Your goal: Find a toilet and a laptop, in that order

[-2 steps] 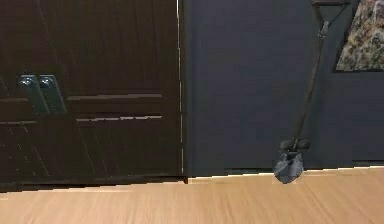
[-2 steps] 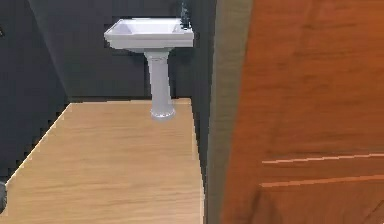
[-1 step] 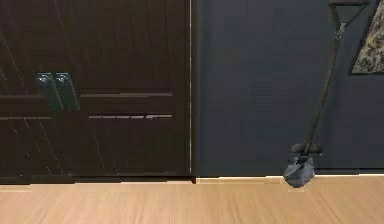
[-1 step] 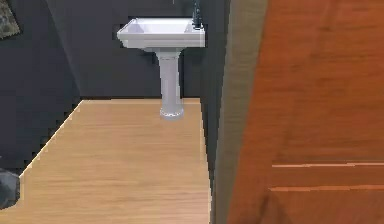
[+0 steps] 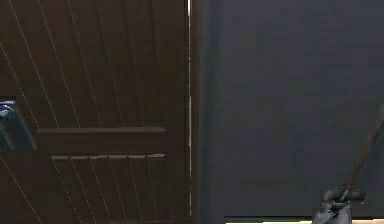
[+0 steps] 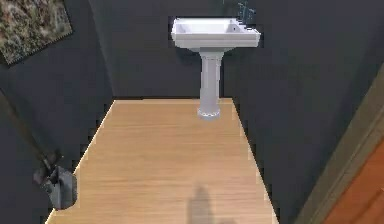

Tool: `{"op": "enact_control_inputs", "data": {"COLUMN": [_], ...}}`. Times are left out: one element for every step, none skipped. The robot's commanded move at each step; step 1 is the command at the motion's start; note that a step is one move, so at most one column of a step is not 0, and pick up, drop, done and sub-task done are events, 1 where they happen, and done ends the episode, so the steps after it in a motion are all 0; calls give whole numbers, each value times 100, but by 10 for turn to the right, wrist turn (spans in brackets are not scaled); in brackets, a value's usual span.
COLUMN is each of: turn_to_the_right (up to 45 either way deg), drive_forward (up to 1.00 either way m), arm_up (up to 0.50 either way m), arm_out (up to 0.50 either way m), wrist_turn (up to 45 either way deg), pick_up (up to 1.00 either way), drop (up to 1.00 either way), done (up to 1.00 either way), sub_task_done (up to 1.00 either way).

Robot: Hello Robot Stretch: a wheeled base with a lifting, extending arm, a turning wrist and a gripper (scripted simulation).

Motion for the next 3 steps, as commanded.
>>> {"op": "enact_control_inputs", "data": {"turn_to_the_right": [-450,-450,0], "drive_forward": [0,0,100], "arm_up": [0,0,0], "arm_out": [0,0,0], "wrist_turn": [0,0,0], "pick_up": [0,0,0], "drop": [0,0,0], "done": [0,0,0], "sub_task_done": [0,0,0]}}
